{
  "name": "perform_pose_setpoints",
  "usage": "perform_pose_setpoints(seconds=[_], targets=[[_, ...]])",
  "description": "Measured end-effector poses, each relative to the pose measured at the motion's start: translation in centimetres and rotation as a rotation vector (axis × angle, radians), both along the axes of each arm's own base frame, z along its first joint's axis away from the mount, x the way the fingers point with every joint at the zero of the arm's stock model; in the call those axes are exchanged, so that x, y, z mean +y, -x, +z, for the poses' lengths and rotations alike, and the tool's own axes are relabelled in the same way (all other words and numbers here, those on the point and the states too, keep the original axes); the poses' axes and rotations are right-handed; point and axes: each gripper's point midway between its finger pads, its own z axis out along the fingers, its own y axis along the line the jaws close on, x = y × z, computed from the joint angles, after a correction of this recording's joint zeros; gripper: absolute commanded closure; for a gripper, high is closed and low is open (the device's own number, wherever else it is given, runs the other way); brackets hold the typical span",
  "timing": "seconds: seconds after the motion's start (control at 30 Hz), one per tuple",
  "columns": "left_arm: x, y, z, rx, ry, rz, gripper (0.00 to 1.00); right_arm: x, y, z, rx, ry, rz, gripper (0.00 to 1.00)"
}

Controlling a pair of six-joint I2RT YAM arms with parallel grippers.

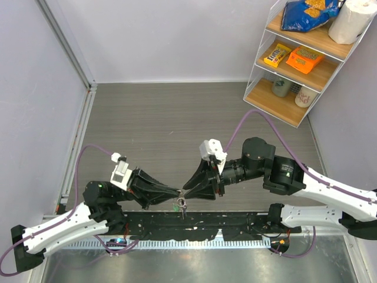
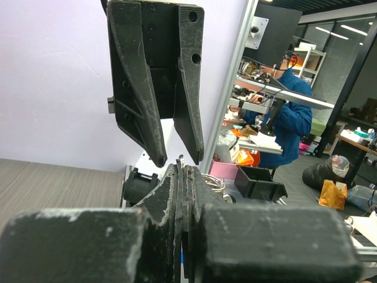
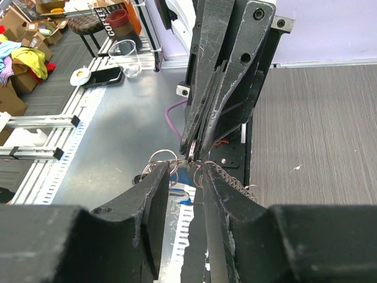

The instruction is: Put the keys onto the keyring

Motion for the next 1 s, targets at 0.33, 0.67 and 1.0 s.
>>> perform_pose_setpoints(seconds=[0.33, 0.67, 1.0], targets=[[0.1, -0.3, -0.2, 0.010, 0.009, 0.018, 1.00, 0.7, 0.1, -0.8, 0.009, 0.025, 0.008, 0.74], [0.3, -0.3, -0.2, 0.011, 0.017, 0.024, 1.00, 1.1, 0.2, -1.2, 0.008, 0.036, 0.005, 0.94], [0.3, -0.3, -0.3, 0.014, 0.018, 0.022, 1.00, 1.1, 0.2, -1.1, -0.025, 0.056, -0.022, 0.95]])
